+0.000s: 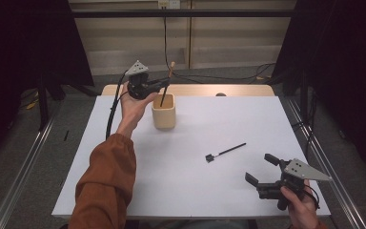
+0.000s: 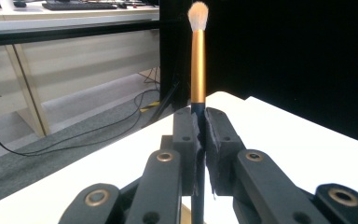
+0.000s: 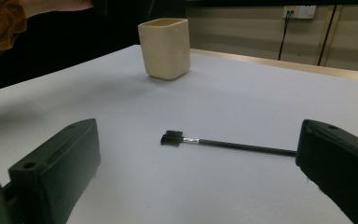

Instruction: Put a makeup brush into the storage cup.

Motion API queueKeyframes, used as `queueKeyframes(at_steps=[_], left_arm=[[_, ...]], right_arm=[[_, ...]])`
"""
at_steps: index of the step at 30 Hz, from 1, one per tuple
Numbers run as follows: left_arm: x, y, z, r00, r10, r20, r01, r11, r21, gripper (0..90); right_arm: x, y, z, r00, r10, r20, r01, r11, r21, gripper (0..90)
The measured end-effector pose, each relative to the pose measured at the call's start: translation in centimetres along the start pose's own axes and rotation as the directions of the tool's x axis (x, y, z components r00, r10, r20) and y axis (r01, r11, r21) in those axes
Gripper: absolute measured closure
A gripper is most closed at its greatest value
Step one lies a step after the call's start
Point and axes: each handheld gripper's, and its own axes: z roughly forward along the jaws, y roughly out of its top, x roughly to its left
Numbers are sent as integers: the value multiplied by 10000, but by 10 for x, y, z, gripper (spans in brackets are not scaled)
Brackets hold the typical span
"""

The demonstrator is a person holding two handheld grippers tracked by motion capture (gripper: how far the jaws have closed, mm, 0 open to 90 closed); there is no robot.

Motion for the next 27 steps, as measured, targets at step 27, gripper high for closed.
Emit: queueKeyframes(at_steps=[27], left_arm=[[7,-36,4,9998,-117,-175,119,9999,124,836]], right_arm=[[0,0,0,10000,-3,6,3,10000,18,0]])
